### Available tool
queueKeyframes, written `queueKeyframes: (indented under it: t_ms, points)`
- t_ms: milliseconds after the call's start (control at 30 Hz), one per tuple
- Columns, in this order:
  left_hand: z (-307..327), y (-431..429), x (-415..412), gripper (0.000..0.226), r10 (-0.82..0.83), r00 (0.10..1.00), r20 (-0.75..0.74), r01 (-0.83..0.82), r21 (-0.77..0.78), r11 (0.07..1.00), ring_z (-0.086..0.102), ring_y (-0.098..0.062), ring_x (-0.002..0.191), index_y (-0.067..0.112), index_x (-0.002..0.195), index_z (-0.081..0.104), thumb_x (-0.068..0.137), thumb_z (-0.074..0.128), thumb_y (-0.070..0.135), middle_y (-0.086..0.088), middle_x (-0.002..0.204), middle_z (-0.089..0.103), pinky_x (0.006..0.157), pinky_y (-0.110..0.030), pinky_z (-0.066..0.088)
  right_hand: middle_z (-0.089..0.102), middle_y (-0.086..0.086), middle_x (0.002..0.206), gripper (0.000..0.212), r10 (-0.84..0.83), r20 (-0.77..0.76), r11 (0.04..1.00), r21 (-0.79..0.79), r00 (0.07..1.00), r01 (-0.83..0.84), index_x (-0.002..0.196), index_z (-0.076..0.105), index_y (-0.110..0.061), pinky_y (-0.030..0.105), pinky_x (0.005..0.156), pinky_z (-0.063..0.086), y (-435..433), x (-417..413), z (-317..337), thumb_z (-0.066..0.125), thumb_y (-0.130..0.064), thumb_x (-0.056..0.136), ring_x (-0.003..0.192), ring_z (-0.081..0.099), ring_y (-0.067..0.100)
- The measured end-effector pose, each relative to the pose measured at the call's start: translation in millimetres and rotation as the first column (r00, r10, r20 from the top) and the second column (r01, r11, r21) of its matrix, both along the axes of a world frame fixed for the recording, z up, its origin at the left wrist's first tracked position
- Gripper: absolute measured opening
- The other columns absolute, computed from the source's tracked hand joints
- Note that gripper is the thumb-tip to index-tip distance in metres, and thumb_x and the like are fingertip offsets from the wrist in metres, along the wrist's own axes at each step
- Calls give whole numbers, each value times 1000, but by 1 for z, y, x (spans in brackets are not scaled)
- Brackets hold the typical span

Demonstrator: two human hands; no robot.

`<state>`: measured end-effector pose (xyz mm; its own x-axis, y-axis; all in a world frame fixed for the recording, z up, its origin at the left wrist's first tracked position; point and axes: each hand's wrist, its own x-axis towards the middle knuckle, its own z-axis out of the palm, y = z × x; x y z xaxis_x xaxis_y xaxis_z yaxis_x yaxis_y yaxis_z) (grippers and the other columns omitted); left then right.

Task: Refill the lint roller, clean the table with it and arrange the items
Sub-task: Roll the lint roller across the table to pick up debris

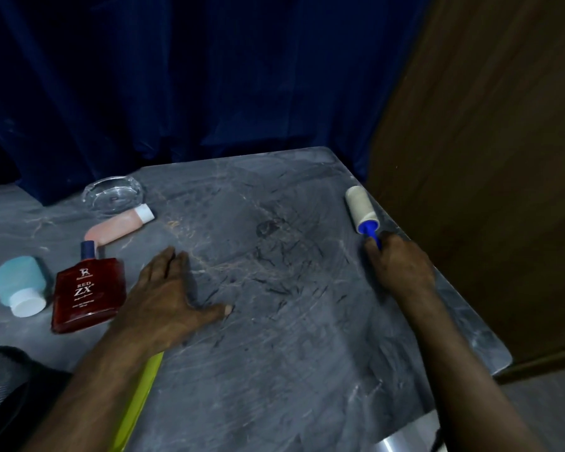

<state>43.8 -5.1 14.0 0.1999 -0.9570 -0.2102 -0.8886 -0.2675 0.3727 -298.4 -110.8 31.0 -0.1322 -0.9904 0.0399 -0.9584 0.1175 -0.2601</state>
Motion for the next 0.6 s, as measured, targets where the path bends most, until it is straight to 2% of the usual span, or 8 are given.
queueKeyframes:
  t_ms: [67,233,367,600]
  points:
    - [0,0,1,142,-1,1000,-3,1,2,1000,1,-24,166,18,171,9,64,62,95,-3,180,-1,133,-38,9,68,14,97,42,-51,-2,999,2,999,51,114,63,-12,38,71,46,0,-11,3,42,-47,106,83,59,28]
    - [-3,-1,2,144,-2,1000,-9,2,-1,1000,1,-23,166,18,171,8,62,61,96,-3,180,0,134,-38,9,56,3,77,46,-163,26,985,54,986,162,113,63,-8,37,70,46,-1,-32,5,47,-51,105,72,57,22]
    - [-2,-1,1,143,5,1000,-12,-5,-6,1000,2,-23,165,19,171,9,62,63,95,-3,180,0,133,-37,10,55,3,78,42,-150,21,986,80,988,148,114,60,-11,36,70,46,-1,-28,6,47,-50,105,69,54,17]
    - [-1,1,2,143,-5,1000,-17,5,-8,1000,1,-23,165,18,171,8,63,64,94,-3,180,-1,134,-37,10,51,-1,74,39,-70,-6,997,37,998,70,117,60,-13,33,66,43,0,-18,3,46,-47,106,67,52,15]
